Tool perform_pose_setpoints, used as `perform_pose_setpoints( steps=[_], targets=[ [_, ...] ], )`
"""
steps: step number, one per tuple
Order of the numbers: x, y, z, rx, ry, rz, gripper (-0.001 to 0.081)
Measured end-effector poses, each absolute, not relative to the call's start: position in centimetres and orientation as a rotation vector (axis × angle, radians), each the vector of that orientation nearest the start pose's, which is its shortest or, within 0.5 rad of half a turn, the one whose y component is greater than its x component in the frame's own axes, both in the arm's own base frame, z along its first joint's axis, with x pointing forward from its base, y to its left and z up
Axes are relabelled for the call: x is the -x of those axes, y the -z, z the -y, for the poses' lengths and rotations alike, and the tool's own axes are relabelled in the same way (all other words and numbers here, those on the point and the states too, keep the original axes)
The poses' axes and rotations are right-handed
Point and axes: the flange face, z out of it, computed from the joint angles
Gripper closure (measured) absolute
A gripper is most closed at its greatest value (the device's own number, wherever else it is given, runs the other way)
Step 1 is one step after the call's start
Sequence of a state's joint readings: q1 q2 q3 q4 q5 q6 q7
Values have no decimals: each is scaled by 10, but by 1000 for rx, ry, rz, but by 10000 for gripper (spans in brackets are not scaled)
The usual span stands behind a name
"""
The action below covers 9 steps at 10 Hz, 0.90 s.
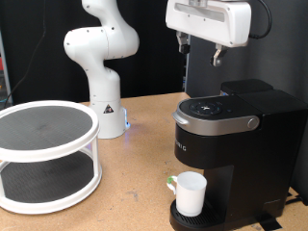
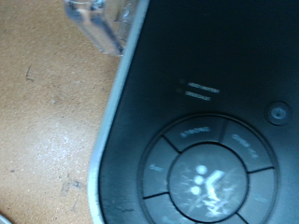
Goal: Make a cup of coffee with the keurig machine
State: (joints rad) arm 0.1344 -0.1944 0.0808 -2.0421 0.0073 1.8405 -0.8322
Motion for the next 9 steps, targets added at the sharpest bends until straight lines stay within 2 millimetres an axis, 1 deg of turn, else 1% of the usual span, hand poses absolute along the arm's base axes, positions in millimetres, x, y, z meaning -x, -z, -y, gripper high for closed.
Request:
perform_pose_setpoints(
  steps=[4,7,9],
  targets=[
    [-505,-529,-113,2773,8,1487,5],
    [-518,-525,-115,2772,3,1481,5],
    [-524,-522,-116,2771,-4,1480,5]
  ],
)
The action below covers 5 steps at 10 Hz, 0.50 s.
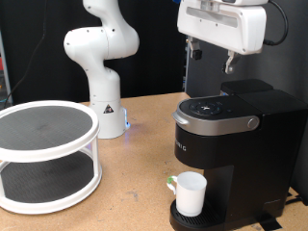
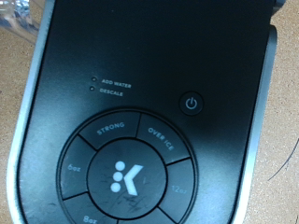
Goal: Make a cup of coffee with the keurig machine
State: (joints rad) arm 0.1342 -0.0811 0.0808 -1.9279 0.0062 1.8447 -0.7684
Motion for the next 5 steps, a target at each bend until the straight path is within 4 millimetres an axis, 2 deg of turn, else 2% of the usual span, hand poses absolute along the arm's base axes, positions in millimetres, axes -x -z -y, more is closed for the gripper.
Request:
perform_pose_setpoints(
  steps=[4,5],
  targets=[
    [-531,-504,-116,2777,-68,1508,5],
    [-531,-499,-117,2779,-85,1518,126]
  ],
)
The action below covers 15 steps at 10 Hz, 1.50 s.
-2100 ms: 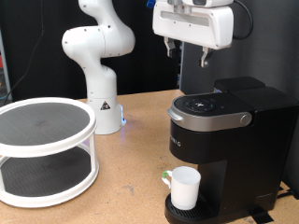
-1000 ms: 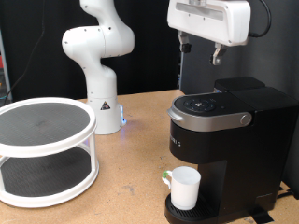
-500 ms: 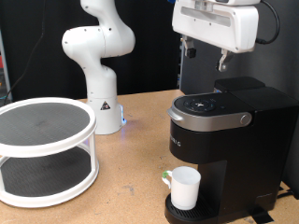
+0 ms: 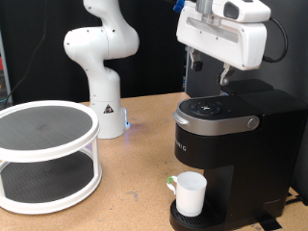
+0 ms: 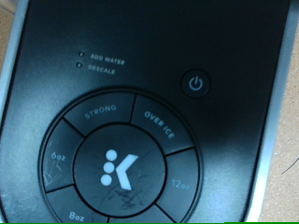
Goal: Make a cup of coffee with the keurig machine
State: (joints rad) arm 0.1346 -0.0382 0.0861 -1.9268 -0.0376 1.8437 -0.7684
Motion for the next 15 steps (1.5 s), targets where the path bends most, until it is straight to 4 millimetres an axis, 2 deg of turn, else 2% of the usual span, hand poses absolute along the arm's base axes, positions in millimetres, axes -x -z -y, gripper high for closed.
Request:
perform_pose_setpoints(
  steps=[1,2,3,4,5,6,7,10,15],
  targets=[
    [-532,-494,-117,2779,-98,1527,126],
    [-533,-489,-117,2780,-102,1532,306],
    [-533,-483,-118,2784,-84,1538,306],
    [-534,-477,-118,2800,-32,1539,501],
    [-534,-469,-117,2817,18,1550,639],
    [-531,-461,-117,2825,55,1563,639],
    [-527,-454,-116,2829,80,1576,762],
    [-514,-439,-116,2830,128,1595,796],
    [-505,-429,-115,2841,194,1586,805]
  ],
)
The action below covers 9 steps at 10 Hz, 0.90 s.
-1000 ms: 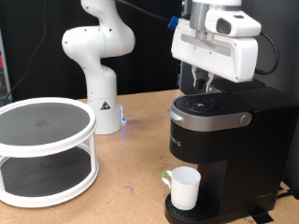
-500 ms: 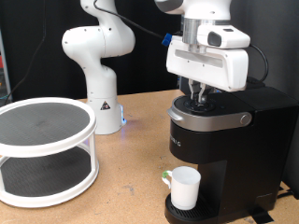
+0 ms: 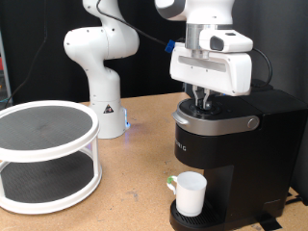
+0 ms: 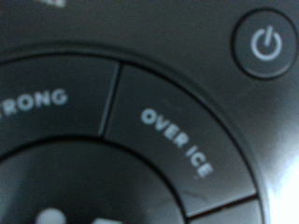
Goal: Make a cup of coffee with the keurig machine
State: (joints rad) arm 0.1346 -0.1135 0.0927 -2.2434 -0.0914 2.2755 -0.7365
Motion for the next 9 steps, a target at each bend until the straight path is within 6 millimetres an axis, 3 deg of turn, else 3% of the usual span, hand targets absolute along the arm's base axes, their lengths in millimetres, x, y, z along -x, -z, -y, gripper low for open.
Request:
perform_pose_setpoints(
  steps=[4,9],
  targets=[
    [-509,-428,-112,2851,180,1528,805],
    [-529,-427,-107,2773,-95,1466,805]
  ],
)
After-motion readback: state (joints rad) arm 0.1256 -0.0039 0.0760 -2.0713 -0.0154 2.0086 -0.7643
